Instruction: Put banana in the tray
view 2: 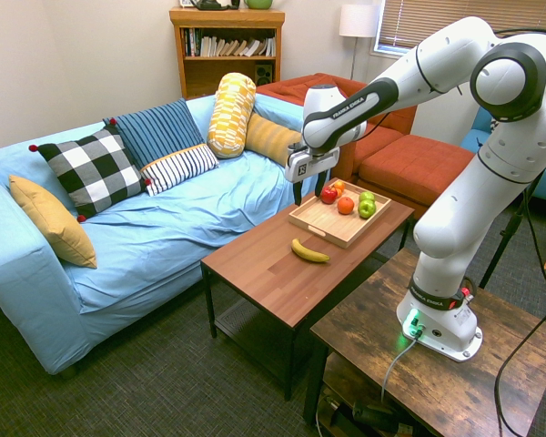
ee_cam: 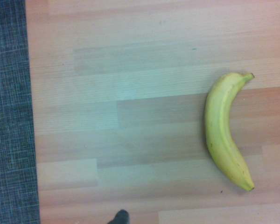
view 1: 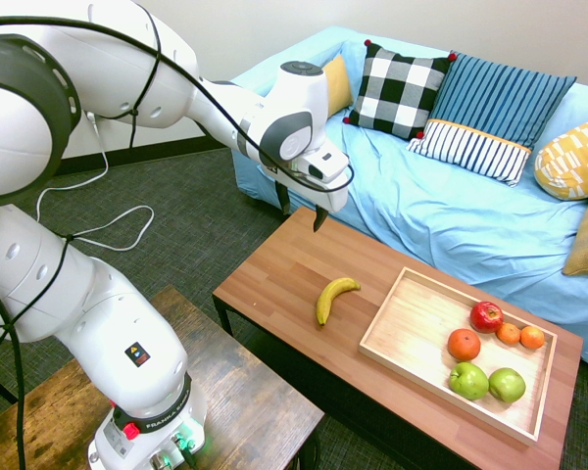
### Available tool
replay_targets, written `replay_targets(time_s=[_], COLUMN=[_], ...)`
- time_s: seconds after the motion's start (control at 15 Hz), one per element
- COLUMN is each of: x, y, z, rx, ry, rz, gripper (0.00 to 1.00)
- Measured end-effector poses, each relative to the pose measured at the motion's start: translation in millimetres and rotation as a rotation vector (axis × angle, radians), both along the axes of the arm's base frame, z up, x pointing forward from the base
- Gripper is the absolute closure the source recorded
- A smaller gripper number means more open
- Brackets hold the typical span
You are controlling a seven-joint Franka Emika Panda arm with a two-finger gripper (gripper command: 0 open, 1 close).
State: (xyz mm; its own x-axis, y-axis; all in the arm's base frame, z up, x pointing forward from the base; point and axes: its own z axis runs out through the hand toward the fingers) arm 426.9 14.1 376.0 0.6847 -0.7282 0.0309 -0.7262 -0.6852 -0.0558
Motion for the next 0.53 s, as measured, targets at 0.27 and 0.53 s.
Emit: replay_targets(time_s=[0.27,0.53], x=[3.5,21.1], y=[-1.7,-16.5], z=[-11.7,-67.3], rx=[-0.036,-0.056], ry=[0.012,0.005], rz=[-0.008,-0.030], gripper=[0.00,0.00])
